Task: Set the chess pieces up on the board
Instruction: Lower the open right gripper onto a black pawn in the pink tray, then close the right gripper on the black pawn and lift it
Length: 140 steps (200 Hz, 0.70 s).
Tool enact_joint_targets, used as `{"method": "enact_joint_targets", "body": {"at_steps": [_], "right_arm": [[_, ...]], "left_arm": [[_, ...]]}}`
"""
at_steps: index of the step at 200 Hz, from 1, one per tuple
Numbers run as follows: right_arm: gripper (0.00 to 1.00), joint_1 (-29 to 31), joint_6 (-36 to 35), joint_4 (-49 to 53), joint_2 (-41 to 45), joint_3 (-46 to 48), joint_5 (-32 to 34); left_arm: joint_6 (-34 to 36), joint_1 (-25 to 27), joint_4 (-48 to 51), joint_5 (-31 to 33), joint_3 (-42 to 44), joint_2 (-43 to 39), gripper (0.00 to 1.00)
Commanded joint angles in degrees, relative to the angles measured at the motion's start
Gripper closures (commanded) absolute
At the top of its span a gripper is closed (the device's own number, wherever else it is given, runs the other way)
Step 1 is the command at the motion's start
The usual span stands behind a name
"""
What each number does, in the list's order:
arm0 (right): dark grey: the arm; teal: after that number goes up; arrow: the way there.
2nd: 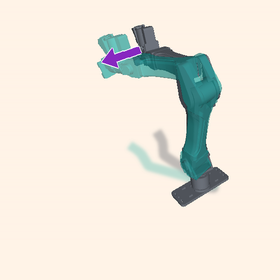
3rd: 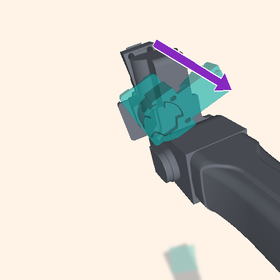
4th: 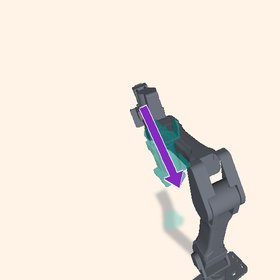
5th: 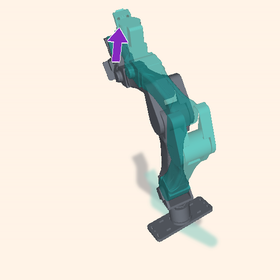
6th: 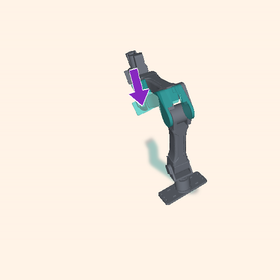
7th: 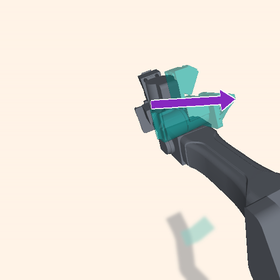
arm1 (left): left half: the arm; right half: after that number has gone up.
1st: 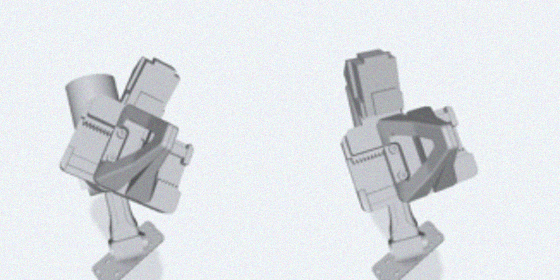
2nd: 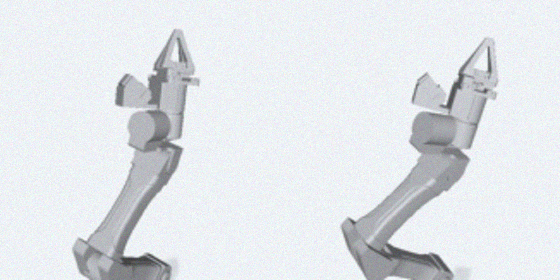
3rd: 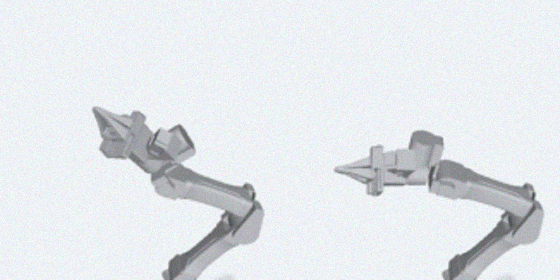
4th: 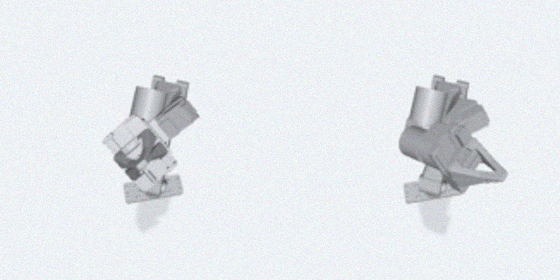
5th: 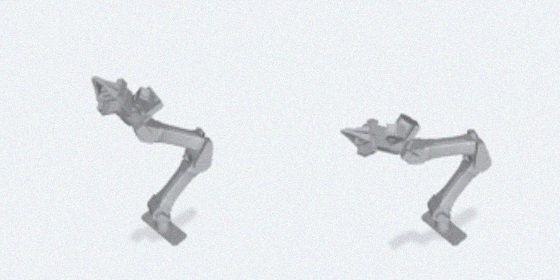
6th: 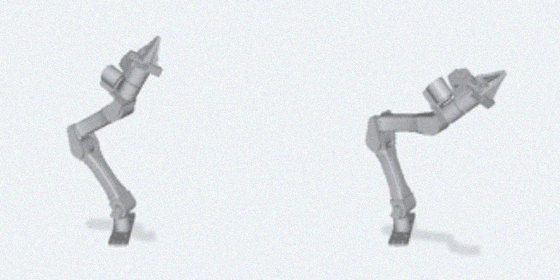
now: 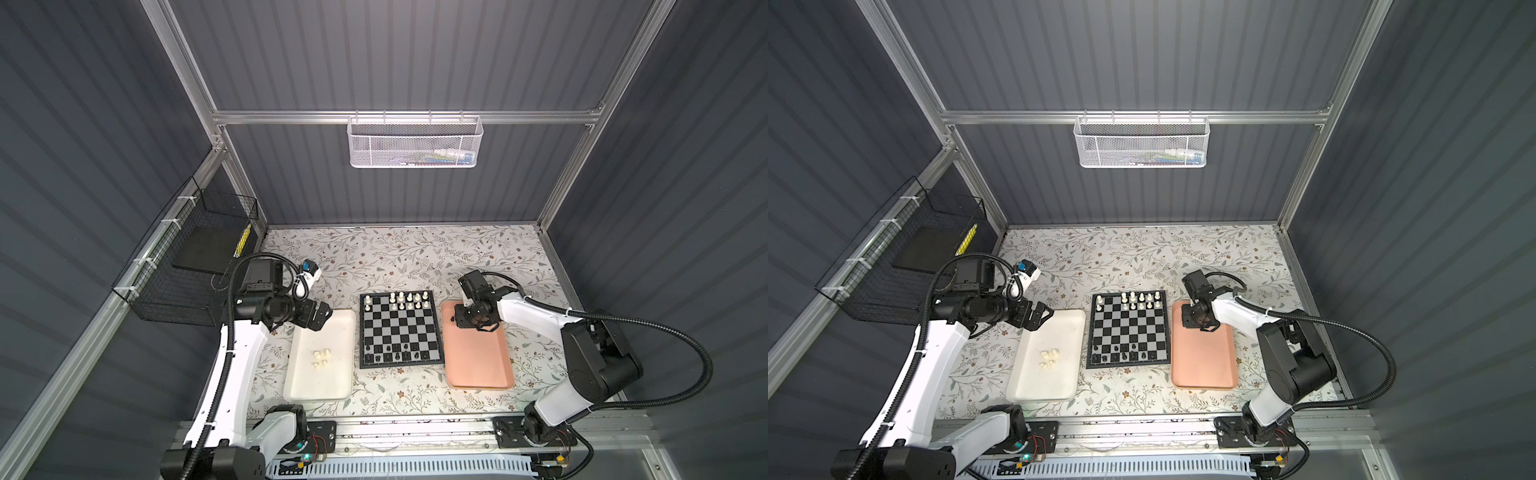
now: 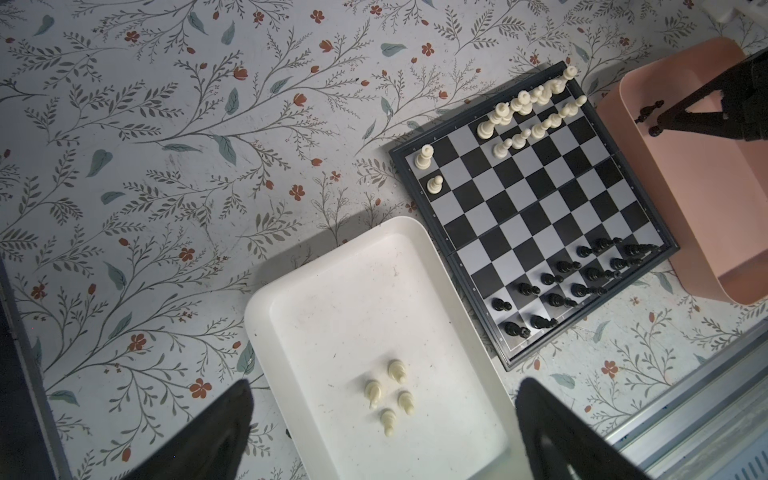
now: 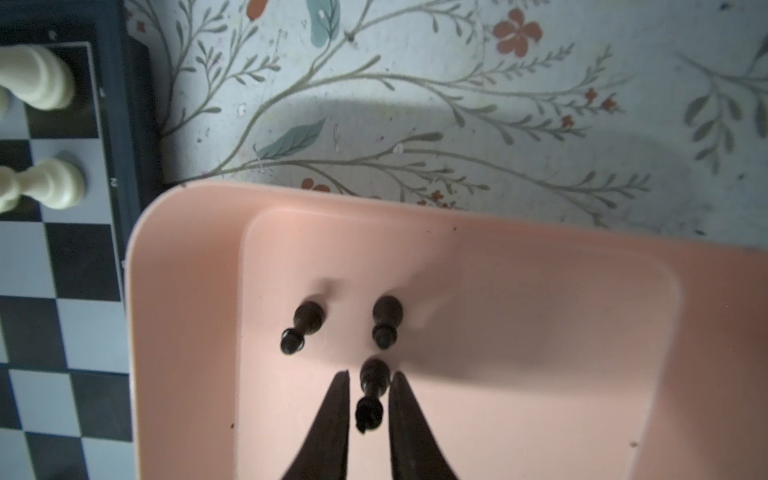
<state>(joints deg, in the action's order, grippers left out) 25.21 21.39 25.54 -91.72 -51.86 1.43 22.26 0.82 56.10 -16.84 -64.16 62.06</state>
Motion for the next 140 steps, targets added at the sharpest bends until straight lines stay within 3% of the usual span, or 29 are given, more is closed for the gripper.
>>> {"method": "enact_joint_targets", "body": {"at_steps": [1, 140], "right_arm": [[0.79, -0.2, -0.5, 1.4, -1.0, -1.2, -0.2], [0.84, -0.2, -0.7, 1.3, -1.2, -1.0, -0.2]], "left_arm": [[-0.7, 0.4, -0.2, -1.6, -0.5, -0.1, 0.0], [-0.8, 0.4, -0.2, -1.6, -0.2, -0.6, 0.0]]}}
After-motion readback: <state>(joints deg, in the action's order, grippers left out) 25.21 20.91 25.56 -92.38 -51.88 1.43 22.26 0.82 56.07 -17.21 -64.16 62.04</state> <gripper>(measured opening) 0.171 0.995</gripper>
